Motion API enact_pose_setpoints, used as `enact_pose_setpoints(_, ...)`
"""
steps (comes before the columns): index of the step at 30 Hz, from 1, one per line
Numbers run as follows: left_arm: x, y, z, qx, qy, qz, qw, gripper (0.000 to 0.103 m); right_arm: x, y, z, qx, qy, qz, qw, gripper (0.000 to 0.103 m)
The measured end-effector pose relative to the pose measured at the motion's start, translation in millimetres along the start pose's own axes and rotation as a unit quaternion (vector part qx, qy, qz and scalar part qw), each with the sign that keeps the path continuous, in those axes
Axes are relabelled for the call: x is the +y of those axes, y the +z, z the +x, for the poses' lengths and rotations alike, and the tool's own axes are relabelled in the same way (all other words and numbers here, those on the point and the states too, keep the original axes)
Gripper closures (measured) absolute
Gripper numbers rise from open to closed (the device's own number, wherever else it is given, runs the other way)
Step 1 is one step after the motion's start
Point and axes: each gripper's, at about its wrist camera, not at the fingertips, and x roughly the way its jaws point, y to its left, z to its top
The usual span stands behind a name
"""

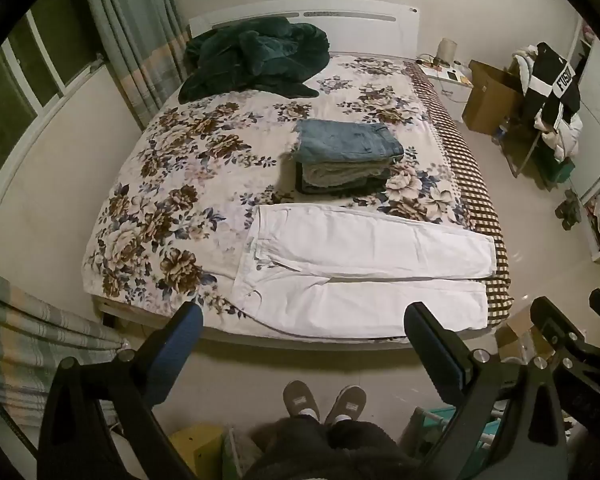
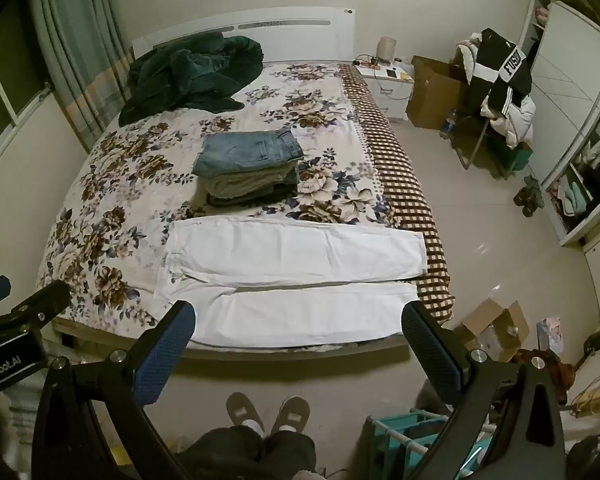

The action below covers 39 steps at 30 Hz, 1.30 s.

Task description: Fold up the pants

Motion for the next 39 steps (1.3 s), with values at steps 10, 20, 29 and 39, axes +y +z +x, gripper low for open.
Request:
enact_pose_setpoints(10, 0, 0, 0, -0.002, -0.001, -0.001, 1.0, 0.0, -1, -4, -5, -0.004, 0.005, 0.0, 1.0, 0.0)
enact_pose_setpoints(20, 0, -4, -3, -0.006, -0.001, 0.0, 1.0, 0.0, 4, -5, -10, -0.005, 0.006, -0.001, 1.0, 0.0)
enact_pose_setpoints(29, 8, -2, -14, -0.008, 0.0, -0.001, 1.0, 0.0, 4, -3, -16, -0.007, 0.006, -0.001, 1.0, 0.0)
enact_pose_setpoints(39, 11, -2, -21, -0.01, 0.001, -0.003, 0.9999, 0.0, 13, -2, -42, -0.01, 0.011, -0.009, 1.0, 0.0)
